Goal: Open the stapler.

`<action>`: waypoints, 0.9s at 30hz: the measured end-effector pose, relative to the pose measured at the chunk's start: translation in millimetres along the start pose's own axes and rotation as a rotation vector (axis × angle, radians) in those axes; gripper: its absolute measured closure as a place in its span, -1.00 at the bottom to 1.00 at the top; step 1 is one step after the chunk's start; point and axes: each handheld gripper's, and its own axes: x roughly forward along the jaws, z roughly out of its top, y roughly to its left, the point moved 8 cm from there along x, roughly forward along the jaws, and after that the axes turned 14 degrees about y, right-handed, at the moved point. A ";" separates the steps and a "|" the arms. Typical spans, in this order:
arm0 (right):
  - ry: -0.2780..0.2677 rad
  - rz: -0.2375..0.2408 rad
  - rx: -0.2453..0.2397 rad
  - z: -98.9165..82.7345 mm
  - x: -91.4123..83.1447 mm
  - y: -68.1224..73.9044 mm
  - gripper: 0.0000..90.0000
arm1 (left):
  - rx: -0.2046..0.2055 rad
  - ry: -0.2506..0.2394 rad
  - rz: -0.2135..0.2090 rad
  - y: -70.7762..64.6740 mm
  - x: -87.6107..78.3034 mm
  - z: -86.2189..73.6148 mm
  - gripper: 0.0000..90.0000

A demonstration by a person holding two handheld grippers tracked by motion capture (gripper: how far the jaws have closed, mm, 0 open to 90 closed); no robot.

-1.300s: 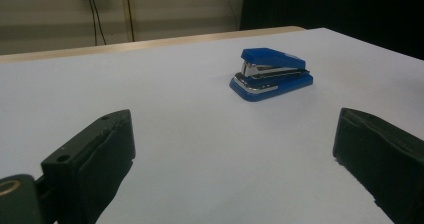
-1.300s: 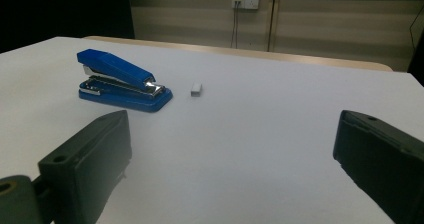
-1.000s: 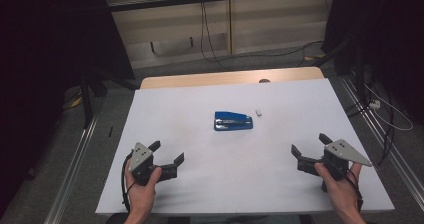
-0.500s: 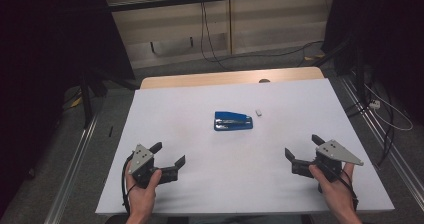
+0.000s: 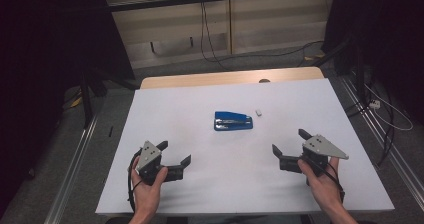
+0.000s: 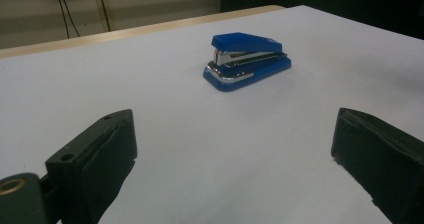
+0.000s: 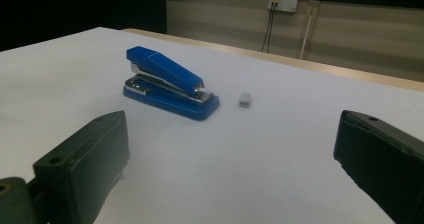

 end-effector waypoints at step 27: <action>0.005 0.105 -0.148 43.8 73.1 46.3 -0.95 | 0.017 -0.005 -0.059 -2.7 36.5 48.4 -0.87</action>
